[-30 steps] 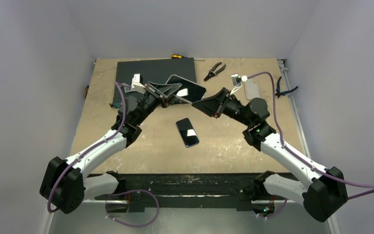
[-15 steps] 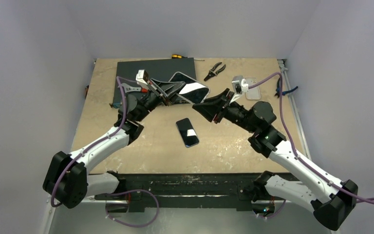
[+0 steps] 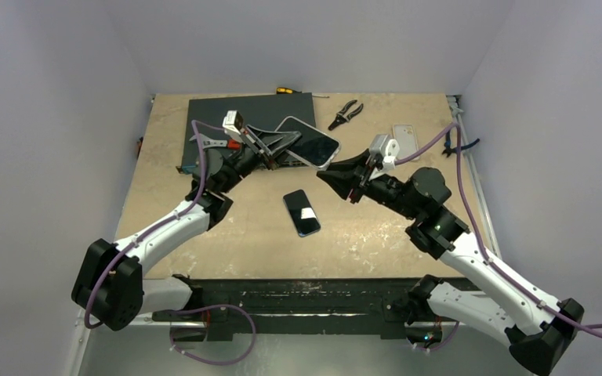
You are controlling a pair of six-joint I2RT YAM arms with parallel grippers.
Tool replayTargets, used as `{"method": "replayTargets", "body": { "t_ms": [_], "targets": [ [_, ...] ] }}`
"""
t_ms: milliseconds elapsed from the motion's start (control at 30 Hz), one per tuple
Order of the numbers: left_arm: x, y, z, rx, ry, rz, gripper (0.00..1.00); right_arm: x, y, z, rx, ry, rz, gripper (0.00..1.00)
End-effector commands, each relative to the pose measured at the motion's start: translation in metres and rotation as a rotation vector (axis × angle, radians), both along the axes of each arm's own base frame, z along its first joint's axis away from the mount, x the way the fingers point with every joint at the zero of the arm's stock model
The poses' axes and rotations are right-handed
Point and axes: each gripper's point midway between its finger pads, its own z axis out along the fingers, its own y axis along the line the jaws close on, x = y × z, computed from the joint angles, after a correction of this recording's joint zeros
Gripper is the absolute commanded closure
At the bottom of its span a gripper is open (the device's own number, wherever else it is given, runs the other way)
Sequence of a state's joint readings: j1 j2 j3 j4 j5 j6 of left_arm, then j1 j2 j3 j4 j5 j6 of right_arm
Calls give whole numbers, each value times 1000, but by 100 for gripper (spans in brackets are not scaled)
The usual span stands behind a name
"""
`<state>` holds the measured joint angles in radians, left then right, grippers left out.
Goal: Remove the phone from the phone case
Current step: Remove the phone case from the phone.
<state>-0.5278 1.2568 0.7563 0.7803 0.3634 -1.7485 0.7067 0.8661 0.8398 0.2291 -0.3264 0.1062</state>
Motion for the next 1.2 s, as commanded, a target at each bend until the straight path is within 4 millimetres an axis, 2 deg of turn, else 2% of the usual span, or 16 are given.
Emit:
{"method": "replayTargets", "body": {
  "t_ms": [0, 167, 233, 267, 367, 500, 633, 733, 833, 967, 1167],
  "targets": [
    [-35, -21, -55, 168, 16, -201, 100, -11, -47, 149, 258, -417, -167, 100],
    [-38, -19, -48, 154, -3, -199, 100, -13, -43, 146, 258, -415, -144, 100],
    [-38, -17, -39, 130, -23, -183, 100, -19, -40, 141, 251, -415, -112, 100],
    [-37, -14, -35, 113, -28, -167, 100, -23, -38, 137, 243, -423, -86, 97],
    [-34, -6, -13, 42, -67, -109, 100, -32, -35, 131, 291, -356, -26, 74],
    [-32, 7, 13, -58, -117, -40, 100, -37, -36, 129, 397, -256, 15, 64],
    [-31, 25, 31, -139, -155, 53, 100, -36, -31, 122, 500, -97, 72, 50],
    [-32, 31, 42, -156, -185, 86, 100, -34, -28, 119, 549, 3, 100, 42],
    [-33, 33, 49, -165, -204, 94, 100, -35, -15, 118, 561, 99, 174, 34],
    [-34, 37, 57, -185, -225, 112, 100, -37, 11, 120, 492, 225, 292, 26],
    [-36, 42, 67, -205, -244, 130, 100, -35, 32, 106, 435, 355, 368, 26]
  ]
}}
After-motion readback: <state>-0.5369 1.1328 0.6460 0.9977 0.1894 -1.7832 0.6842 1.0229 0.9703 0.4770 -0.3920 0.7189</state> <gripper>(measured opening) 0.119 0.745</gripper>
